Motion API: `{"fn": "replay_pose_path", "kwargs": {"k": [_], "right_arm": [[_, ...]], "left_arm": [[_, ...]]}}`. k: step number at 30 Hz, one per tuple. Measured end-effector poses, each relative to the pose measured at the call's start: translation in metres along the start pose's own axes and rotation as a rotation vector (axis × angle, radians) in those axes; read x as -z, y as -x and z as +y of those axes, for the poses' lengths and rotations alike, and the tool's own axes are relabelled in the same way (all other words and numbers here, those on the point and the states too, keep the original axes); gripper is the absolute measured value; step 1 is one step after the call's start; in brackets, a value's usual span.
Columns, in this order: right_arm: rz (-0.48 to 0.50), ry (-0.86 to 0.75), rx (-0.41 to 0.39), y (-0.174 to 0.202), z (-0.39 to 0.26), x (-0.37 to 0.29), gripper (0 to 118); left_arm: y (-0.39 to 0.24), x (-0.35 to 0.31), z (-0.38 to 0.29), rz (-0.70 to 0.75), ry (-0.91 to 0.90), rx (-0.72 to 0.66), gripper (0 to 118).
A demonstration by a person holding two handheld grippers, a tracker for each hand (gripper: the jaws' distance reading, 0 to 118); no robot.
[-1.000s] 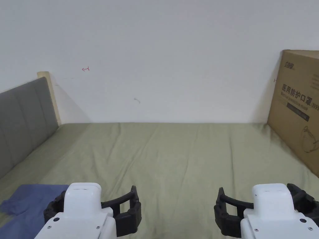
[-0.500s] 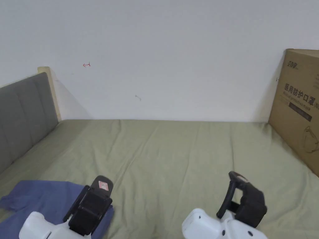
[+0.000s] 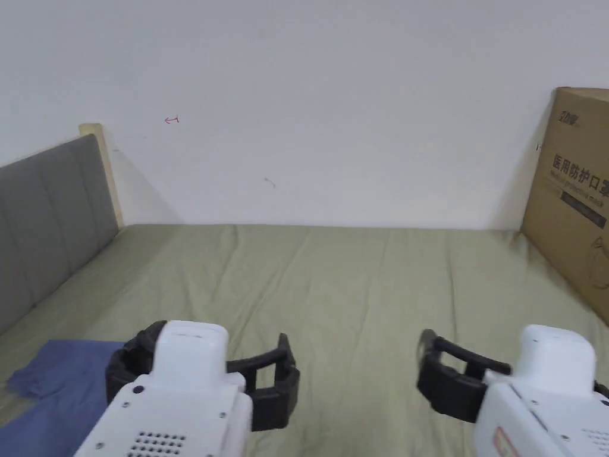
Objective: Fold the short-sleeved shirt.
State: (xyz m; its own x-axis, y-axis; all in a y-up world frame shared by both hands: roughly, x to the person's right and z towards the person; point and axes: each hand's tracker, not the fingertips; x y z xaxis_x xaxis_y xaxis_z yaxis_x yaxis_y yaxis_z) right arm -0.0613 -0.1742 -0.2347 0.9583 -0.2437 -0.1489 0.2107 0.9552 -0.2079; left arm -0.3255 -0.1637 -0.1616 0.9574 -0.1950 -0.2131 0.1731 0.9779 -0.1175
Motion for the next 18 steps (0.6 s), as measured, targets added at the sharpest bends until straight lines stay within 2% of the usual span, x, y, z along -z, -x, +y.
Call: {"fn": "replay_pose_path", "kwargs": {"k": [1, 3, 5, 10, 14, 15, 16, 17, 18], "right_arm": [[-0.039, 0.015, 0.001, -0.006, -0.006, 0.003, 118], [-0.104, 0.051, -0.070, -0.014, -0.012, 0.005, 118], [-0.136, 0.024, -0.134, -0.014, -0.018, 0.002, 118], [-0.156, -0.044, -0.282, -0.007, -0.014, -0.003, 118], [-0.176, -0.033, -0.317, 0.001, -0.010, -0.005, 117], [-0.188, -0.067, -0.326, 0.002, -0.013, -0.009, 111], [-0.226, -0.130, -0.309, 0.003, -0.015, -0.014, 94], [-0.253, -0.140, -0.294, 0.002, -0.015, -0.015, 64], [-0.273, -0.133, -0.268, 0.000, -0.014, -0.013, 19]], "left_arm": [[-0.002, -0.002, -0.002, 0.009, -0.007, -0.015, 116], [0.003, -0.003, -0.007, -0.056, -0.001, -0.165, 117], [0.008, -0.001, -0.009, -0.067, 0.041, -0.240, 118], [0.014, 0.000, -0.007, -0.011, 0.010, -0.184, 118], [0.017, -0.002, 0.000, -0.024, 0.001, -0.192, 118], [0.017, -0.002, 0.002, -0.030, 0.008, -0.193, 118], [0.018, -0.002, 0.002, -0.035, 0.018, -0.191, 117], [0.017, -0.002, 0.002, -0.037, 0.021, -0.190, 112], [0.016, -0.002, 0.001, -0.037, 0.018, -0.184, 93]]}}
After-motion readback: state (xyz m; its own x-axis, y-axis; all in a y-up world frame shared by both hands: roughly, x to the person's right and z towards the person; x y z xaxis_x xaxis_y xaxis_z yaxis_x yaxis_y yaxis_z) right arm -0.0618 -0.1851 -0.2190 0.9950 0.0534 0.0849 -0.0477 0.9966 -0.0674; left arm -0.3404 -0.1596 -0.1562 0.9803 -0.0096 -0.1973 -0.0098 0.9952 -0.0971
